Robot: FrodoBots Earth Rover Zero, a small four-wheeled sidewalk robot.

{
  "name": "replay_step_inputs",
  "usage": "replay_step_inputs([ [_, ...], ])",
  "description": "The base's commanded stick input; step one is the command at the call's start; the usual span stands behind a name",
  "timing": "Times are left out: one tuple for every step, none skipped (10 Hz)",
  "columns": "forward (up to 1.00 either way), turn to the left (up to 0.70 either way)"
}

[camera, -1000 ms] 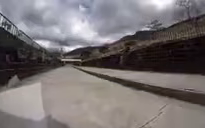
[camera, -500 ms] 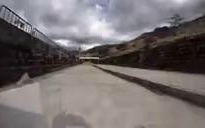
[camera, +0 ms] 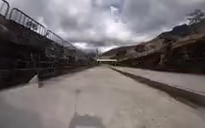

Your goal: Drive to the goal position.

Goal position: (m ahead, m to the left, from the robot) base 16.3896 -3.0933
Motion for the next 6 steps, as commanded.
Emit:
replay_step_inputs([
  [1.00, 0.00],
  [1.00, 0.00],
  [1.00, 0.00],
  [1.00, 0.00],
  [1.00, 0.00],
  [1.00, 0.00],
])
